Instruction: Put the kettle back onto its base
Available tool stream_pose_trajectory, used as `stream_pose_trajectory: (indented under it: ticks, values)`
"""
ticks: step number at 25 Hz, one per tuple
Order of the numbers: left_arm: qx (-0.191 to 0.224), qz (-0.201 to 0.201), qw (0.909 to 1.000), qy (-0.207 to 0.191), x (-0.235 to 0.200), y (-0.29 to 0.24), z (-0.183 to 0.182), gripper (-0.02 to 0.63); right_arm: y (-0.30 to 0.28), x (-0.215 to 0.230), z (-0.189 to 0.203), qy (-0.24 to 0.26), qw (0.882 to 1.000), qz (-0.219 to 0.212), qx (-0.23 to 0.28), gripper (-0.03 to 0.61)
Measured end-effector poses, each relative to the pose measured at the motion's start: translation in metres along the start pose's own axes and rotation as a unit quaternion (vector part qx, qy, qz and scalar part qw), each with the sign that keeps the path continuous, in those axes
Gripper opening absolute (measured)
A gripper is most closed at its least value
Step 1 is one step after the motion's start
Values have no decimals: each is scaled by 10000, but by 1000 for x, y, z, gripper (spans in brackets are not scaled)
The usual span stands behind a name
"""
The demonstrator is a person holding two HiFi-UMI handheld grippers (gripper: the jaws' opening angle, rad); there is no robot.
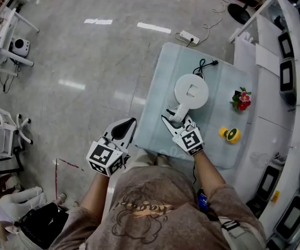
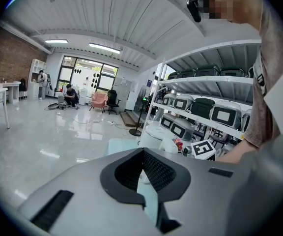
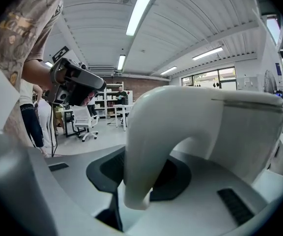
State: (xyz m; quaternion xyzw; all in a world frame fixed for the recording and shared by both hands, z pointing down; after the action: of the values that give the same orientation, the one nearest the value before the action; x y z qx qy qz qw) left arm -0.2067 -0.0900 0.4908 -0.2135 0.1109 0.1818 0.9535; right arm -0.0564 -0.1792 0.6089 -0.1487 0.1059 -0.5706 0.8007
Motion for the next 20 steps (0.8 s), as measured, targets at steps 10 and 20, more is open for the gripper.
stream_pose_trajectory:
  ticks: [10,20]
  values:
    - [188,78,9998,48,6,0,0,20,0,-5,9,196,9989,232,-350,132]
    - [206,265,9993,137,19,-4,2,20,4,-10,11,207,9985,141,-477,186]
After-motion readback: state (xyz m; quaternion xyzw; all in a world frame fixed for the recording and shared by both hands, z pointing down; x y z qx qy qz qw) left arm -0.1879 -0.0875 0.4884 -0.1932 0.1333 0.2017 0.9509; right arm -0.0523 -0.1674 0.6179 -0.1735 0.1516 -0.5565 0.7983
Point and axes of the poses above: the fingertips, and each gripper's own axes: y backward along the fingers, x to its right, z out of its underside, the point moved 5 cm from there along y, backward along the fingers, and after that the axes turned 5 degrees about z, right-handed, at the moved point
